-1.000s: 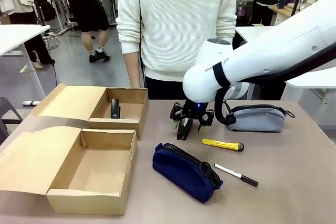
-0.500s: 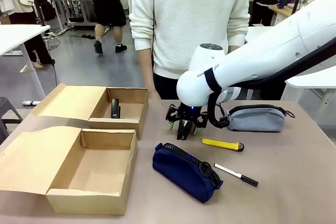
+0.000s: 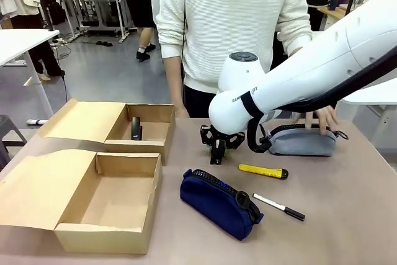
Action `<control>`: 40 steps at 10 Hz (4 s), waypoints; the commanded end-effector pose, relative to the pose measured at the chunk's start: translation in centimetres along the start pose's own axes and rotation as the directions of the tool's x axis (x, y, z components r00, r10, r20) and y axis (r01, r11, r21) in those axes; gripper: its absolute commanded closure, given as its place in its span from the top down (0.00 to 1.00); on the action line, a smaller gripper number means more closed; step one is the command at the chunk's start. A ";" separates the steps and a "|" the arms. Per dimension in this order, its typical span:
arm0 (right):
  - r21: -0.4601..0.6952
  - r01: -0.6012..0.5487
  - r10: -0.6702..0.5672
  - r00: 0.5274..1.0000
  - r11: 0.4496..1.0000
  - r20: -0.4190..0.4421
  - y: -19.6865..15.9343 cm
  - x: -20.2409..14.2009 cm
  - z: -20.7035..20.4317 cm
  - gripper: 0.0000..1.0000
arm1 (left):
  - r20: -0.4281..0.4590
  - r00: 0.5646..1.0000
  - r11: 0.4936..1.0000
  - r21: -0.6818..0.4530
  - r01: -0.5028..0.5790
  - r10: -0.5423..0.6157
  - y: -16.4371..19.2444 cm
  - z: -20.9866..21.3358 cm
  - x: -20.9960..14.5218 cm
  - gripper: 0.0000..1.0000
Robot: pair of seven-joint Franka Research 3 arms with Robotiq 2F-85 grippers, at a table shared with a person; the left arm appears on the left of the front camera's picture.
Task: Place items inside the box.
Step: Pick up a Pencil pouch or Stapler and place it inside the Mailer Box closest to the robot.
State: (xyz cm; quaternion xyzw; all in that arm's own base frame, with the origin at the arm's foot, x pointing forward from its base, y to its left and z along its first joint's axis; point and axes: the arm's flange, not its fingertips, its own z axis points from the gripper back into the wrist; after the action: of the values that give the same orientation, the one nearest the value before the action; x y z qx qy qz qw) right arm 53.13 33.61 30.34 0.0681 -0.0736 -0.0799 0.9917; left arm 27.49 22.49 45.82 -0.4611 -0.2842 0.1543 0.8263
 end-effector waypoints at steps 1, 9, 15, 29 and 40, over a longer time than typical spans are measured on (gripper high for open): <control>-0.027 0.032 -0.031 0.999 0.999 0.038 0.3 -0.4 -1.1 0.04 | 0.010 1.000 1.000 -0.018 0.018 -0.018 0.1 -0.1 0.0 1.00; 0.037 -0.249 0.251 0.966 0.968 -0.066 0.2 -4.5 4.6 0.00 | 0.010 1.000 1.000 -0.018 0.018 -0.018 0.1 -0.1 0.0 1.00; 0.005 -0.286 0.285 0.956 0.958 -0.061 -0.8 -5.8 5.6 0.00 | 0.010 1.000 1.000 -0.018 0.018 -0.018 0.1 -0.1 0.0 1.00; 0.147 -0.052 0.073 0.987 0.988 -0.141 -0.3 -19.3 16.9 0.00 | 0.010 1.000 1.000 -0.018 0.018 -0.018 0.1 -0.1 0.0 1.00; 0.210 -0.130 0.161 0.977 0.969 -0.137 17.4 -24.5 13.5 0.42 | 0.010 1.000 1.000 -0.018 0.018 -0.018 0.1 -0.1 0.0 1.00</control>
State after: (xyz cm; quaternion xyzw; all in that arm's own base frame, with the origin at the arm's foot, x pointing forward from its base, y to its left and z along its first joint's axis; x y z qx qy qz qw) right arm 28.45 49.22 43.43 0.1773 -0.0104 0.0288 0.9837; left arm 27.46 22.52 45.82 -0.4611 -0.2844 0.1545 0.8262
